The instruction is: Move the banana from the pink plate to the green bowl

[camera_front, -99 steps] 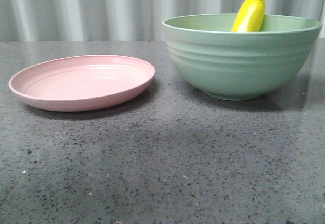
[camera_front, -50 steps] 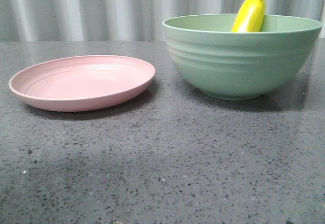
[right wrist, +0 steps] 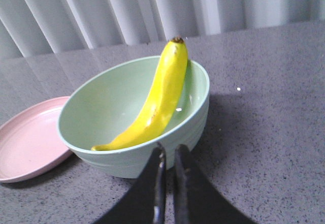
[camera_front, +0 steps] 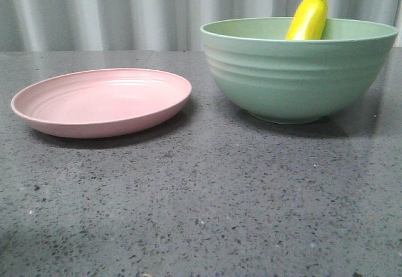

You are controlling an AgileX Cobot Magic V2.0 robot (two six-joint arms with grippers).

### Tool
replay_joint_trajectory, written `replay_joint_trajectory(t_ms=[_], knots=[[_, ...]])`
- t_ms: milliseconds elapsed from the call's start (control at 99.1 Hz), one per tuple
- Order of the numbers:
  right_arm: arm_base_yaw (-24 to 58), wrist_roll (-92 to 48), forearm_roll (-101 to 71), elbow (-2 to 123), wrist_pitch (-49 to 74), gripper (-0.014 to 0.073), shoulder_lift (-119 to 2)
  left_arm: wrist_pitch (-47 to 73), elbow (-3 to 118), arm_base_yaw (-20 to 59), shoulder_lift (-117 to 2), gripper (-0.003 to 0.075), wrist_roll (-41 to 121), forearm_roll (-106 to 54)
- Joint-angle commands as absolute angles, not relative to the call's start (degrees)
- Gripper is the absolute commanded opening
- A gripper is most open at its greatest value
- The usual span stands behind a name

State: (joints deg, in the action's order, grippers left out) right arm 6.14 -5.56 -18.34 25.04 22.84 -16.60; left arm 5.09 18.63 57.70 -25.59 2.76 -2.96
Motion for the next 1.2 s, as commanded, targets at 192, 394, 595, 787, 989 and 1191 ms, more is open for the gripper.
replay_joint_trajectory(t_ms=[192,394,595,787,989,1191], knots=[[6.09,-6.33,-18.84,26.04,25.08,-0.0069,-9.2,-0.65,16.96,57.79,-21.51,-0.002,2.62,-3.52],[6.09,-6.33,-18.84,26.04,25.59,-0.0069,-9.1,-0.54,16.96,57.79,-21.52,-0.002,2.62,-3.65],[6.09,-6.33,-18.73,26.04,23.79,-0.0069,-9.1,-0.54,16.96,57.79,-21.52,-0.002,2.62,-3.65],[6.09,-6.33,-18.73,26.04,23.73,-0.0069,-9.1,-0.54,16.96,57.79,-21.52,-0.002,2.62,-3.65],[6.09,-6.33,-18.73,26.04,23.73,-0.0069,-9.1,-0.65,16.86,57.79,-21.52,-0.002,2.62,-3.65],[6.09,-6.33,-18.73,26.04,23.73,-0.0069,-9.1,-0.65,13.5,57.05,-21.52,-0.002,2.62,1.72]])
